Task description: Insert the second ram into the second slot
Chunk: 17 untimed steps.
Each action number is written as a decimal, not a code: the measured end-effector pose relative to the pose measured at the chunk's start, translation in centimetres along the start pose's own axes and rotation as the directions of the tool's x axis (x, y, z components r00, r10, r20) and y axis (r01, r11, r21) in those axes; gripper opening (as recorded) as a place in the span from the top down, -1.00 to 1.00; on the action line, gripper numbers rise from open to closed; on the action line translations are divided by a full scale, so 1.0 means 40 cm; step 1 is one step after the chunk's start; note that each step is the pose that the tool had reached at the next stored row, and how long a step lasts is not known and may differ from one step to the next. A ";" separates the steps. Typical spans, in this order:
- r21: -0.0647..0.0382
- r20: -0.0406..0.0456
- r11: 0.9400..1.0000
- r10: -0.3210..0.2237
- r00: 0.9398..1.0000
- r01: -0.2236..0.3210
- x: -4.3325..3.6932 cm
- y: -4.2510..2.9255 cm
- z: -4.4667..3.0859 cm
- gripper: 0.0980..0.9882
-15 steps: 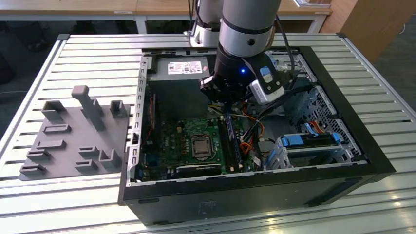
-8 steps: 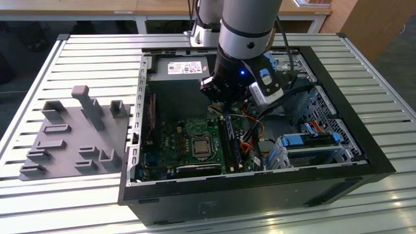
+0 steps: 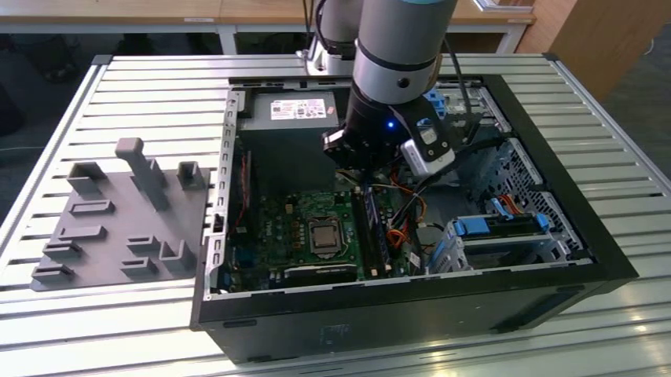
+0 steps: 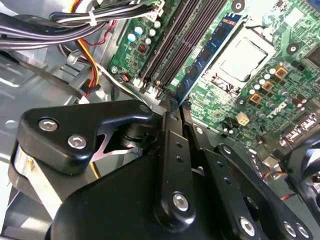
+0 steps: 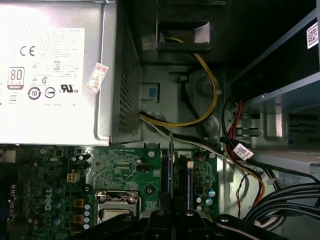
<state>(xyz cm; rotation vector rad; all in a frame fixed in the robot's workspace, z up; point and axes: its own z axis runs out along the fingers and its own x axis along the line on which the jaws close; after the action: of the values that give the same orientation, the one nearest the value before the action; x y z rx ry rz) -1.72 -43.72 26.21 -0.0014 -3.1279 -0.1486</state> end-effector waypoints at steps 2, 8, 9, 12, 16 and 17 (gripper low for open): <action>0.000 0.000 1.000 0.000 1.000 0.000 0.000 -0.001 0.008 0.90; 0.000 0.000 1.000 0.000 1.000 0.000 0.000 -0.004 0.023 0.90; 0.001 0.000 1.000 0.000 1.000 0.000 0.000 -0.005 0.024 0.90; 0.003 -0.001 1.000 0.000 1.000 0.000 -0.001 -0.009 0.030 0.90; 0.003 -0.002 1.000 0.000 1.000 0.000 -0.001 -0.033 0.035 0.90; 0.003 -0.002 1.000 0.000 1.000 0.000 -0.001 -0.038 0.036 0.90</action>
<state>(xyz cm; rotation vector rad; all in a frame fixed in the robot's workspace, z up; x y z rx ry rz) -1.72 -45.10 24.63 -0.0020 -3.1266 -0.1436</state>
